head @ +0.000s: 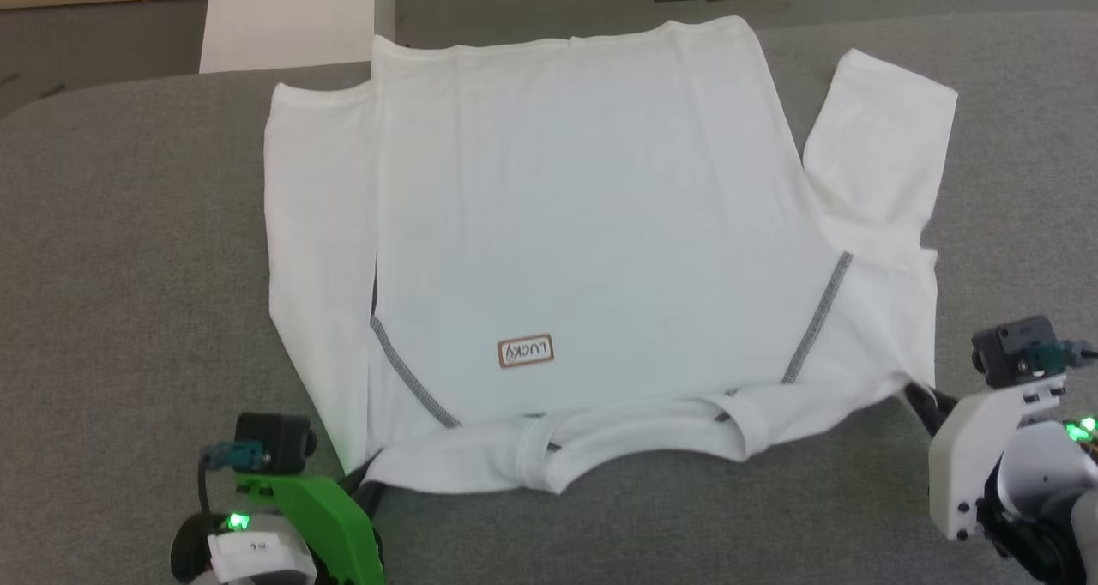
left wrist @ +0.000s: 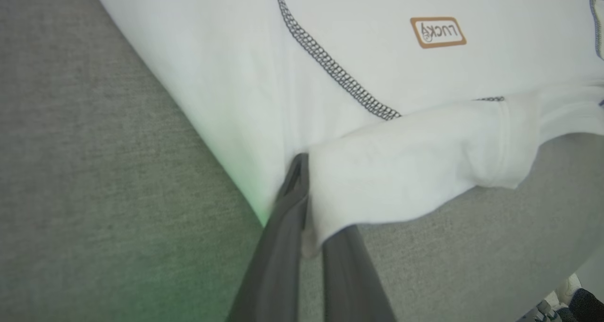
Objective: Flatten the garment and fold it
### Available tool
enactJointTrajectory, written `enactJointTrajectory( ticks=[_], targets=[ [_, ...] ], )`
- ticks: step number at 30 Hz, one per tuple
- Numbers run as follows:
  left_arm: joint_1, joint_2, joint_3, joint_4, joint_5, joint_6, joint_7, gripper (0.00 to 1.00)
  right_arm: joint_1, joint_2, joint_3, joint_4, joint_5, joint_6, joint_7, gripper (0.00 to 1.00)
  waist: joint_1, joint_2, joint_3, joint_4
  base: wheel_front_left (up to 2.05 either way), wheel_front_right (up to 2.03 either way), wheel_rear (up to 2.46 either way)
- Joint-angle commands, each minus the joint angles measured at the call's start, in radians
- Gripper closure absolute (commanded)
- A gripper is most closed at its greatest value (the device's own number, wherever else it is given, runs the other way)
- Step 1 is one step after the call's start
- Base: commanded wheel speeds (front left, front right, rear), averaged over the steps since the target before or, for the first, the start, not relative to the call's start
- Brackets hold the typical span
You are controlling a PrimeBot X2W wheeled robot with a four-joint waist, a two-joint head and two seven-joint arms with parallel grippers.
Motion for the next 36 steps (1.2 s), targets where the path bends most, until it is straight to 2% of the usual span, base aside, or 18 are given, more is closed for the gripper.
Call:
enactJointTrajectory(
  ticks=[1,2,3,6,11,12,13,14,15,16,21,28,30,32,36],
  targets=[
    [0.049,0.013,0.002,-0.007,-0.008,0.019,0.015,1.0,0.042,0.016,-0.026,-0.024,-0.014,-0.002,0.023,1.0,0.0001,0.0,-0.017,0.01,0.0,0.0,0.0],
    [0.07,0.016,0.001,-0.016,-0.012,0.027,0.023,1.0,0.068,0.029,-0.043,-0.041,-0.02,-0.002,0.039,1.0,0.0001,0.0,-0.02,0.01,0.0,0.0,0.0],
    [0.142,0.014,-0.009,-0.046,-0.039,0.051,0.054,1.0,0.147,0.068,-0.091,-0.073,-0.041,-0.002,0.084,1.0,0.0001,0.0,-0.028,0.012,0.0,0.0,0.0],
    [0.187,0.01,-0.029,-0.059,-0.046,0.061,0.073,1.0,0.207,0.108,-0.124,-0.073,-0.054,-0.002,0.112,1.0,0.0001,0.0,-0.031,0.02,0.0,0.0,0.0],
    [0.18,-0.016,-0.046,-0.026,-0.022,0.061,0.029,1.0,0.233,0.158,-0.136,-0.021,-0.058,-0.002,0.076,1.0,0.0001,0.0,-0.03,0.031,0.0,0.0,0.0],
    [0.173,-0.024,-0.05,-0.012,-0.016,0.059,0.019,0.56,0.229,0.168,-0.132,-0.007,-0.058,-0.002,0.062,1.0,0.0001,0.0,-0.029,0.031,0.0,0.0,0.0],
    [0.167,-0.028,-0.052,-0.002,-0.011,0.057,0.01,0.0,0.224,0.174,-0.13,0.003,-0.059,-0.002,0.049,1.0,0.0001,0.0,-0.029,0.03,0.0,0.0,0.0],
    [0.16,-0.035,-0.055,0.009,-0.01,0.052,0.002,0.0,0.219,0.178,-0.125,0.015,-0.059,-0.002,0.03,0.75,0.0001,0.0,-0.03,0.03,0.0,0.0,0.0],
    [0.154,-0.04,-0.055,0.016,-0.009,0.049,-0.007,0.0,0.216,0.179,-0.12,0.022,-0.057,-0.002,0.017,0.41,0.0001,0.0,-0.032,0.03,0.0,0.0,0.0],
    [0.147,-0.046,-0.053,0.021,-0.009,0.046,-0.019,0.0,0.215,0.181,-0.118,0.027,-0.053,-0.002,0.0,0.0,0.0001,0.0,-0.034,0.03,0.0,0.0,0.0],
    [0.133,-0.054,-0.02,-0.008,-0.026,0.032,-0.074,0.0,0.234,0.191,-0.138,-0.003,-0.038,-0.002,-0.075,0.0,0.0001,0.0,-0.054,0.033,0.0,0.0,0.0],
    [0.121,-0.045,0.04,-0.129,-0.058,0.017,-0.129,0.0,0.294,0.232,-0.174,-0.166,-0.04,-0.002,-0.164,0.0,0.0001,0.0,-0.076,0.024,0.0,0.0,0.0],
    [0.105,-0.043,0.064,-0.155,-0.048,0.027,-0.157,0.0,0.299,0.244,-0.181,-0.21,-0.052,-0.002,-0.201,0.0,0.0001,0.0,-0.075,0.017,0.0,0.0,0.0],
    [0.073,-0.037,0.094,-0.161,-0.006,0.058,-0.201,0.0,0.291,0.254,-0.181,-0.246,-0.063,-0.002,-0.253,0.0,0.0001,0.0,-0.069,0.01,0.0,0.0,0.0],
    [-0.041,-0.041,0.126,-0.111,0.089,0.104,-0.291,0.0,0.248,0.267,-0.171,-0.264,-0.089,-0.002,-0.369,0.0,0.0001,0.0,-0.039,-0.001,0.0,0.0,0.0]
  ],
)
